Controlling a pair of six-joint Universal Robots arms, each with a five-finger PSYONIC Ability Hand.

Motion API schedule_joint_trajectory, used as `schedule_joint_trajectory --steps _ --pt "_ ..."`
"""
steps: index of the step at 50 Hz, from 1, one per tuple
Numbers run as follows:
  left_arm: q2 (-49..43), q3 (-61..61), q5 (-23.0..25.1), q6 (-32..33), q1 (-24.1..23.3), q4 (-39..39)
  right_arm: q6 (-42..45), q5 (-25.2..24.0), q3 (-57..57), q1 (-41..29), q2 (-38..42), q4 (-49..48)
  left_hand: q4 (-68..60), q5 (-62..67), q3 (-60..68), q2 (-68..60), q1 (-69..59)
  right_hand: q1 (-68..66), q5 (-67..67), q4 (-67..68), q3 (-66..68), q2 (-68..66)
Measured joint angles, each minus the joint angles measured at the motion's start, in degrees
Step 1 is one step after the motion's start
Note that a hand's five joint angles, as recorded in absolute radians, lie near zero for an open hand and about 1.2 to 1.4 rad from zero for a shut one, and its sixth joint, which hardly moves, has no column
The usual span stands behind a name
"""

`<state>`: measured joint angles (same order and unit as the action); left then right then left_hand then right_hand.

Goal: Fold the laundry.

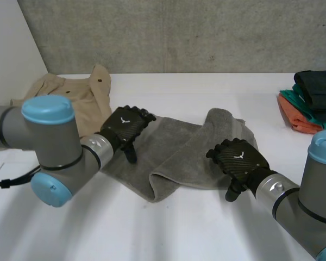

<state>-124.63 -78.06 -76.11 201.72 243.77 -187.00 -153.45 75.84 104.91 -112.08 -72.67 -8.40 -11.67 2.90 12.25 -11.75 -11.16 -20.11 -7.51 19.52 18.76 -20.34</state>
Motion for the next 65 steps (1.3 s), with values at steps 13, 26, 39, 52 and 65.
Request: schedule_joint_trajectory --steps 13,26,39,52,65 --pt "5.6 4.4 1.3 5.2 5.0 15.3 -0.8 0.3 0.3 0.8 0.0 0.0 -0.1 0.2 0.1 -0.1 -0.2 0.0 0.0 0.0 0.0 0.0" --pt "1.7 3.6 10.3 20.0 15.6 22.9 -0.5 0.3 0.6 0.4 0.1 0.1 -9.1 7.8 8.1 -8.7 -9.9 0.0 0.0 0.0 0.0 0.0" --pt "-4.3 4.6 11.1 19.0 15.0 18.9 -0.3 0.3 1.0 0.7 0.1 0.0 -18.7 17.5 17.7 -18.3 -18.8 0.0 0.0 0.0 0.0 0.0" --pt "-6.6 5.0 8.4 20.5 13.1 17.1 -0.2 0.3 1.1 0.9 0.1 0.0 -18.3 16.9 17.6 -18.2 -18.7 0.0 0.0 0.0 0.0 0.0" --pt "-9.3 6.8 7.1 22.1 12.2 15.5 -0.2 0.3 1.2 1.0 0.1 0.0 -19.9 18.6 19.0 -19.5 -19.5 0.0 0.0 0.0 0.0 0.0"
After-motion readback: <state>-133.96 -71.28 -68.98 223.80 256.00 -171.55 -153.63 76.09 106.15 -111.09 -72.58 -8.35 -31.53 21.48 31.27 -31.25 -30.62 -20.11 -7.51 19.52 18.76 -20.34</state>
